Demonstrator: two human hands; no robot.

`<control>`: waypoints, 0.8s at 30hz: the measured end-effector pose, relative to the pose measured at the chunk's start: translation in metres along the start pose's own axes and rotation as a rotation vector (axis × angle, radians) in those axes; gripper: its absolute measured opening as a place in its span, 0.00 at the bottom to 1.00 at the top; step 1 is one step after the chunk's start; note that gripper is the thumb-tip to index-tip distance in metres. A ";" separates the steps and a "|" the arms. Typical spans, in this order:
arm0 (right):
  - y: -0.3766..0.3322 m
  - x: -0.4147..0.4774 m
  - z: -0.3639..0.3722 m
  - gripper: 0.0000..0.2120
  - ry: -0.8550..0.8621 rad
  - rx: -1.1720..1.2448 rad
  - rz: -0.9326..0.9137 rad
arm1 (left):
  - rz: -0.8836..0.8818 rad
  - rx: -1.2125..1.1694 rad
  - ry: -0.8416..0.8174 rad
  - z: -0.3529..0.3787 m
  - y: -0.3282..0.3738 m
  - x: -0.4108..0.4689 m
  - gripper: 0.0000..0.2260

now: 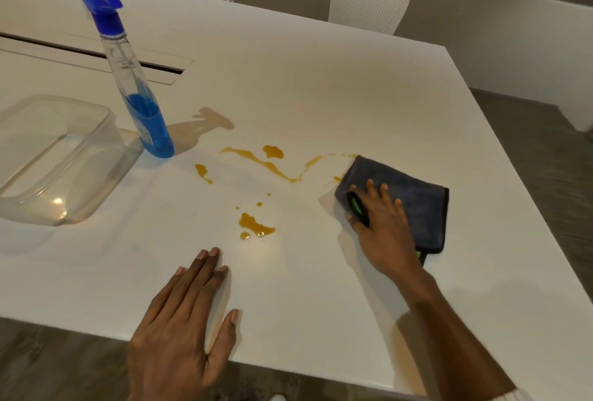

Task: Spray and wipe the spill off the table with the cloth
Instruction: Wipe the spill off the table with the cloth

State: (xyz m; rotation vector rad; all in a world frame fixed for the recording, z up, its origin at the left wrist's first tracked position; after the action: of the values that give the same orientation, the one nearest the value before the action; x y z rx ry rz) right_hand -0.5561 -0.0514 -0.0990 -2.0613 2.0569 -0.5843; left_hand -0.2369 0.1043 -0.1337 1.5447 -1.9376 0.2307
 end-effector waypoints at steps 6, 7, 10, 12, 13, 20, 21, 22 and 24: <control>-0.001 -0.076 0.000 0.32 -0.042 0.016 -0.155 | 0.007 0.005 0.018 0.003 -0.002 0.001 0.26; 0.009 -0.077 -0.004 0.32 -0.046 0.036 -0.132 | 0.012 0.011 0.025 0.004 -0.002 0.001 0.26; 0.029 -0.049 -0.011 0.30 -0.018 0.050 -0.039 | 0.018 0.016 0.019 0.005 -0.002 0.001 0.27; 0.028 -0.020 -0.010 0.28 0.011 0.025 0.003 | 0.014 0.010 0.015 0.003 -0.002 0.002 0.27; 0.023 -0.007 -0.008 0.27 0.018 0.011 0.020 | 0.014 0.010 0.016 0.004 -0.002 0.002 0.27; -0.030 -0.032 0.008 0.27 -0.028 0.058 -0.184 | 0.053 0.044 0.022 0.011 -0.009 0.003 0.28; -0.028 -0.043 0.008 0.28 -0.051 0.045 -0.211 | 0.051 0.045 0.019 0.013 -0.010 0.002 0.28; -0.022 -0.051 0.008 0.29 -0.076 0.031 -0.220 | 0.049 0.050 0.018 0.014 -0.011 0.001 0.28; -0.008 -0.049 0.005 0.29 -0.084 0.031 -0.178 | 0.048 0.054 0.020 0.014 -0.009 0.001 0.28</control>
State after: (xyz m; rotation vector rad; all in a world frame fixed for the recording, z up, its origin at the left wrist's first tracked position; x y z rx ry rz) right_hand -0.5453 -0.0034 -0.1077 -2.2264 1.8204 -0.5428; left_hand -0.2334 0.0939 -0.1463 1.5262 -1.9687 0.3204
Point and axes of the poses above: each hand's wrist, its own x-axis towards the middle knuckle, its own z-axis out of the palm, y = z × x, the point moved 2 cm from there along x, towards the middle knuckle, and after that the axes turned 7 degrees about y, right-handed, at the moved point
